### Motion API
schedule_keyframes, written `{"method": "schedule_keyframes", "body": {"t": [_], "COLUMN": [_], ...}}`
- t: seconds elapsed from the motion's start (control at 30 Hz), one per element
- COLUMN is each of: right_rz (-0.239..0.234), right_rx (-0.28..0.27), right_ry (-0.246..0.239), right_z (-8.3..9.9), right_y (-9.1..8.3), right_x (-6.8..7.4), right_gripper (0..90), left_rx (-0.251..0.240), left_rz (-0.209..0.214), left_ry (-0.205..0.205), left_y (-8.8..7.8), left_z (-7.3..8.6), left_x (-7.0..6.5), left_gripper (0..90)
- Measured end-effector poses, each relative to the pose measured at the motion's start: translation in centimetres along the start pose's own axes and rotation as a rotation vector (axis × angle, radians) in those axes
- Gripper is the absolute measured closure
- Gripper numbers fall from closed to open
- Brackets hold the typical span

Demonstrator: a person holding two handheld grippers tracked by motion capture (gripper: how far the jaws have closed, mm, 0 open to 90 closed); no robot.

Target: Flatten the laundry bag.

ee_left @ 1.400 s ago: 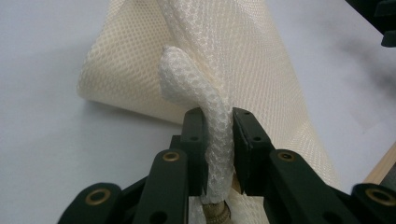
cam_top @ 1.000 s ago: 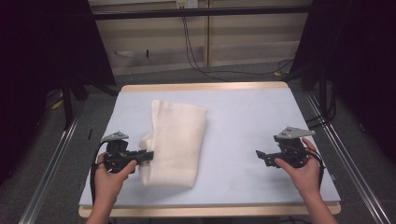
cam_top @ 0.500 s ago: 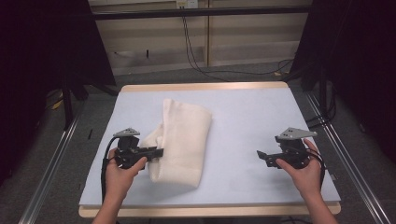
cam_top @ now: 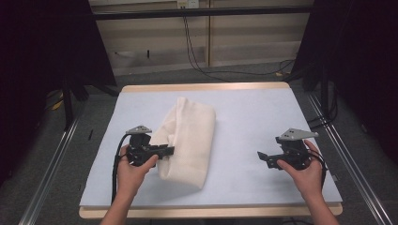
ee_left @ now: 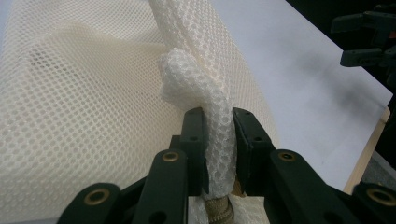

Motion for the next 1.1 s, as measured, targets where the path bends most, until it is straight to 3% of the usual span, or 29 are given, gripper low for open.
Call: {"method": "schedule_keyframes", "body": {"t": [0.77, 1.1], "right_rz": [-0.006, -0.008], "right_rx": [0.013, 0.016], "right_ry": [-0.011, -0.012], "right_z": [0.2, 0.3], "right_y": [0.1, -0.1], "right_x": [0.2, 0.3], "right_gripper": [8.5, 8.5], "left_rx": [0.026, 0.075], "left_rz": [0.064, 0.096], "left_ry": [0.036, 0.064], "left_y": [4.4, 6.8], "left_z": [-0.7, -0.3], "left_x": [-3.4, -5.5], "left_gripper": [71.1, 70.0]}}
Point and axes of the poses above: each handheld gripper's, and its own axes: y roughly forward along the jaws, z roughly out of its underside, x roughly to its left, the point moved 7 cm from there along y, roughly forward along the jaws, and after that the axes turned 5 degrees about -y, right-handed, at the moved point
